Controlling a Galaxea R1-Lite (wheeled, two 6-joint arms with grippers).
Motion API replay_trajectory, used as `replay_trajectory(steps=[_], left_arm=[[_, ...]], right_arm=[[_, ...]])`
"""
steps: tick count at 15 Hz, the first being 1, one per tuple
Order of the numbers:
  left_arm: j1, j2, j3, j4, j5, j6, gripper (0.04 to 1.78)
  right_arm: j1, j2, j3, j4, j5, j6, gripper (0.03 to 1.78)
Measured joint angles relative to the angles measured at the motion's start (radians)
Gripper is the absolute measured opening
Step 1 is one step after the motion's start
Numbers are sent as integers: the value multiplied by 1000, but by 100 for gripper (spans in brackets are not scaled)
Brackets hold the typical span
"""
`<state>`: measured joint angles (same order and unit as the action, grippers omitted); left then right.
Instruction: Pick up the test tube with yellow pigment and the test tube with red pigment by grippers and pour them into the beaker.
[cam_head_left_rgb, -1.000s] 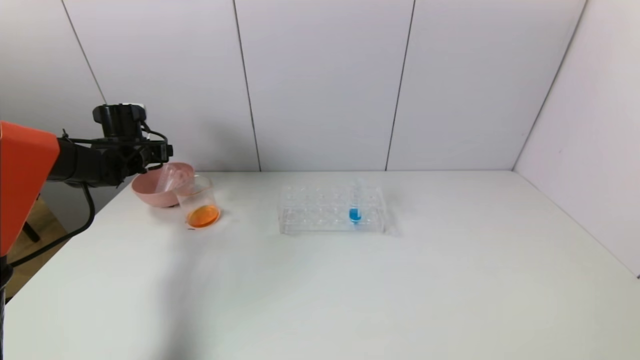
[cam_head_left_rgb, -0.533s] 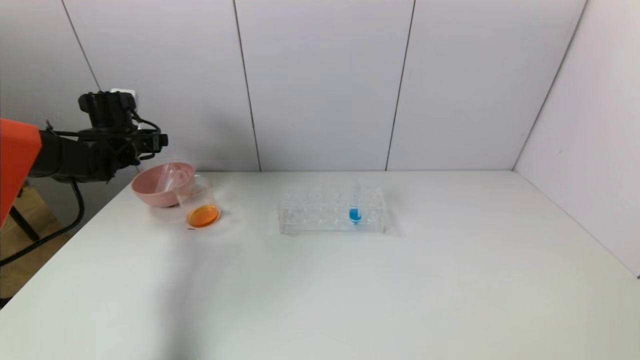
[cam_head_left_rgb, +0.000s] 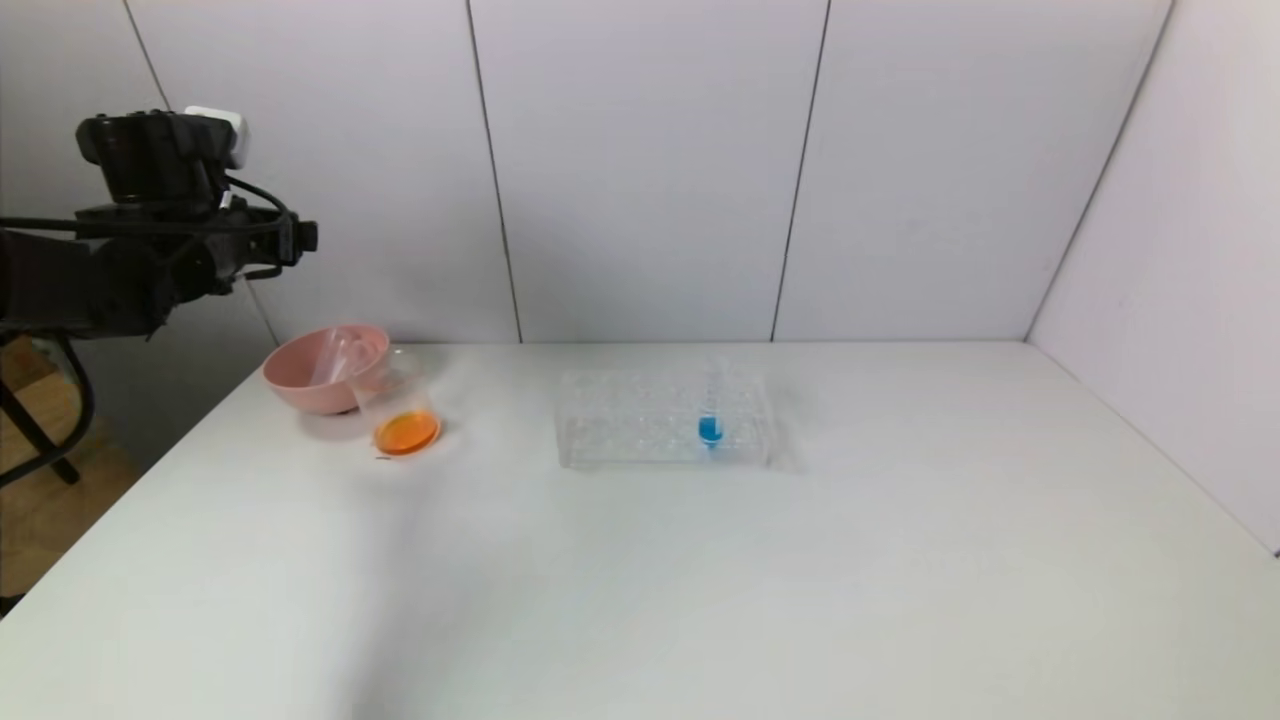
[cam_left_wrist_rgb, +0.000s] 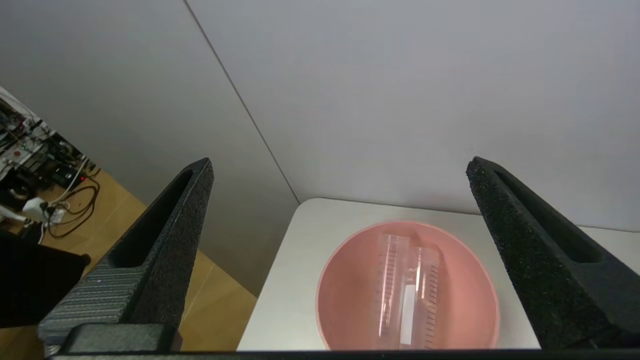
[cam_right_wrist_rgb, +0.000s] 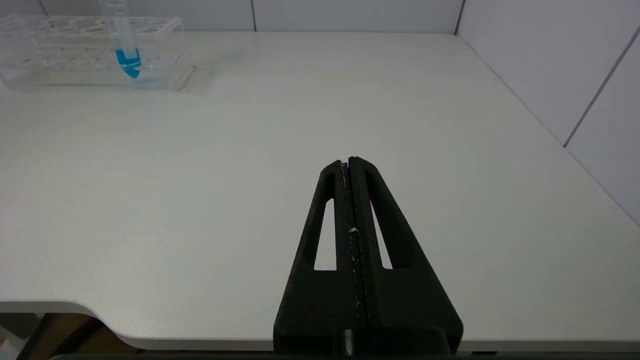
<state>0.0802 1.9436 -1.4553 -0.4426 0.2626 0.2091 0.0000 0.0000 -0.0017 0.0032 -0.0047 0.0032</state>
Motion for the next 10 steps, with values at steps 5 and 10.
replay_trajectory(steps=[5, 10], left_arm=[[-23, -304, 196, 81, -31, 4, 176], [-108, -713, 350, 340, -75, 4, 176]], right_arm=[[0, 0, 0, 0, 0, 0, 11], [0, 0, 0, 0, 0, 0, 11]])
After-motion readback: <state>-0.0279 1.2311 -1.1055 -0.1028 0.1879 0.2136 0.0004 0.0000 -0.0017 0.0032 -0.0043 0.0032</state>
